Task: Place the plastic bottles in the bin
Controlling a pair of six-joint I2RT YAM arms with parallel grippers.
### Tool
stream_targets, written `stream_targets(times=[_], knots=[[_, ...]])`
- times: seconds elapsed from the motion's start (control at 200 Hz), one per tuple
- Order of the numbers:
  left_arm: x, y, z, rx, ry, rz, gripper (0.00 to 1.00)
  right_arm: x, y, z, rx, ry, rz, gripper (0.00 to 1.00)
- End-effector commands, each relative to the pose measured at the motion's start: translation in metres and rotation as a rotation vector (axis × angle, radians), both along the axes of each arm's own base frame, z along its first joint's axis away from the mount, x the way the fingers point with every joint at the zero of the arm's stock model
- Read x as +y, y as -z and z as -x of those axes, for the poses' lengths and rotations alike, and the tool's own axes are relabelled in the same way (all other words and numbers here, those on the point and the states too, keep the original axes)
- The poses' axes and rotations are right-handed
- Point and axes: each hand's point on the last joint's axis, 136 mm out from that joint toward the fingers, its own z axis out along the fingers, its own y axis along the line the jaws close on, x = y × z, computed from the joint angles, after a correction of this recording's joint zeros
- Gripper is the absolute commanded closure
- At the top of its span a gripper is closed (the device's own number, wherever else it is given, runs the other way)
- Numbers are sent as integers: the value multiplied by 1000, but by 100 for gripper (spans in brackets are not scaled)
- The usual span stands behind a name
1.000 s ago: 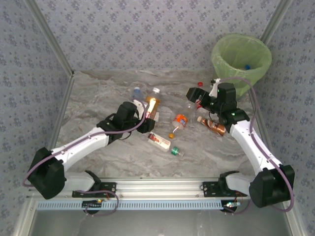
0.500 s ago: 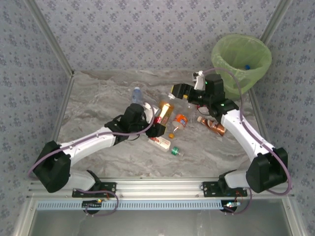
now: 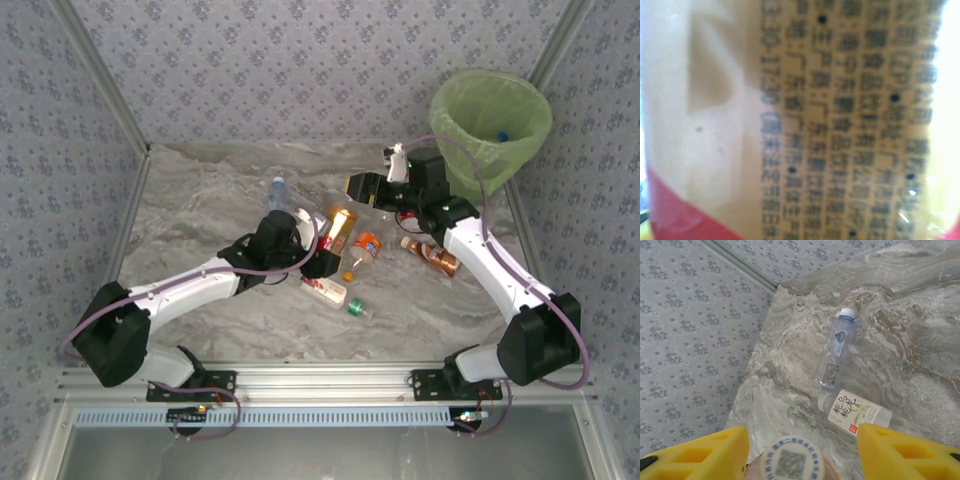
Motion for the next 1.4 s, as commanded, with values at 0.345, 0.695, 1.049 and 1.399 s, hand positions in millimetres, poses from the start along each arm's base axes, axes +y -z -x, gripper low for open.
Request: stream_targets(times=[0.345, 0.695, 1.049, 1.399], knots=[[-18, -21, -7, -29, 29, 51, 52, 10, 6, -2, 25, -38, 11, 57], [-18, -17, -15, 9, -32, 54, 49, 6, 6, -2, -5, -22, 34, 86], [-15, -24, -8, -28, 9, 55, 26, -12, -6, -10, -62, 19, 31, 100], [1, -39, -9, -67, -6, 88, 2, -29, -14, -23, -92, 56, 32, 100]])
